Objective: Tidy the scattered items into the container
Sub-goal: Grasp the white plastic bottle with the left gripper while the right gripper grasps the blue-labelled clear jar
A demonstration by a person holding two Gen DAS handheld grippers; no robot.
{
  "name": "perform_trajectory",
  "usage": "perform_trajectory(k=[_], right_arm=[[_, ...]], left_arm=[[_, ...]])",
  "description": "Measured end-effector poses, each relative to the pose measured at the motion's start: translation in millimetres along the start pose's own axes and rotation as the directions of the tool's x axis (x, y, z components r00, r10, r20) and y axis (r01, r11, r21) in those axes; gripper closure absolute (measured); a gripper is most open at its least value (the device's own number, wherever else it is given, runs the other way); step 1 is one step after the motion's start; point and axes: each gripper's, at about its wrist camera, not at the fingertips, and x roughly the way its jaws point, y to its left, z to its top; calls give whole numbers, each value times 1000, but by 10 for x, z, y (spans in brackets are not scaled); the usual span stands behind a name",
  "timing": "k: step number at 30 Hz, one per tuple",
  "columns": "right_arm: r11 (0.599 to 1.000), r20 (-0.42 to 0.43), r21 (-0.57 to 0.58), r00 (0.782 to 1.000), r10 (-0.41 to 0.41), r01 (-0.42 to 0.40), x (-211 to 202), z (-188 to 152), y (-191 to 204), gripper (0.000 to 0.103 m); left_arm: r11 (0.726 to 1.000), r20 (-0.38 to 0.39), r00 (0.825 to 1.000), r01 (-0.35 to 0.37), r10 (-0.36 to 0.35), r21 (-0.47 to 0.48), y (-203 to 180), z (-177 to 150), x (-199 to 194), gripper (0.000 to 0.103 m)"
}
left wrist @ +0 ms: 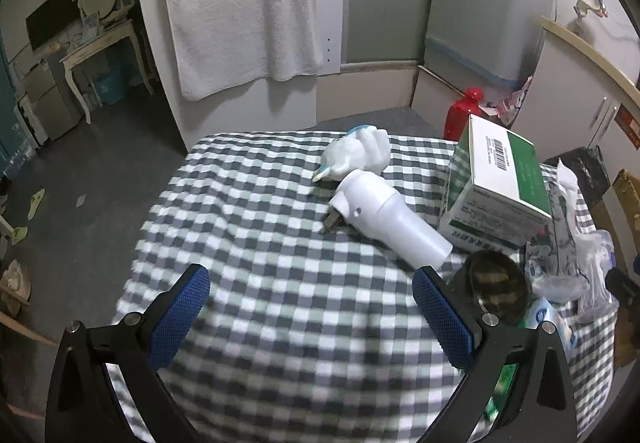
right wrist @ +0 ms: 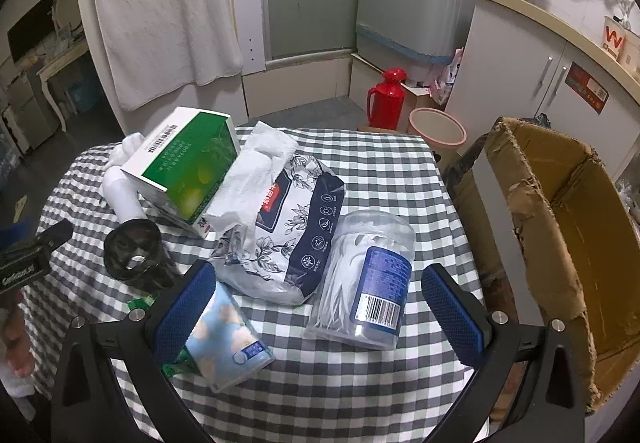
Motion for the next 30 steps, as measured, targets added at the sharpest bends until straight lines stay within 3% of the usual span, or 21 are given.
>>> perform_trajectory(k=[18,23,26,30], right_arm=[[1000,-41,2,999,-6,6,343,1,-70,0],[1000,-39,1,999,-14,14,367,-43,-62,0],[1000,-35,-6,999,-18,18,360,-78,-63,0],[1000,-29,14,1000,-9,9,328,-117,-116,0]], left_arm=[[992,-107,990,76,-87,-104,-201,356,783,0],[993,-142,986,70,-83,-93,-302,317,944,8],[996,-125,990,54,-62,-66,-355,306,919,18],[996,-109,992,48,-56,-79,-349,295,879,24]])
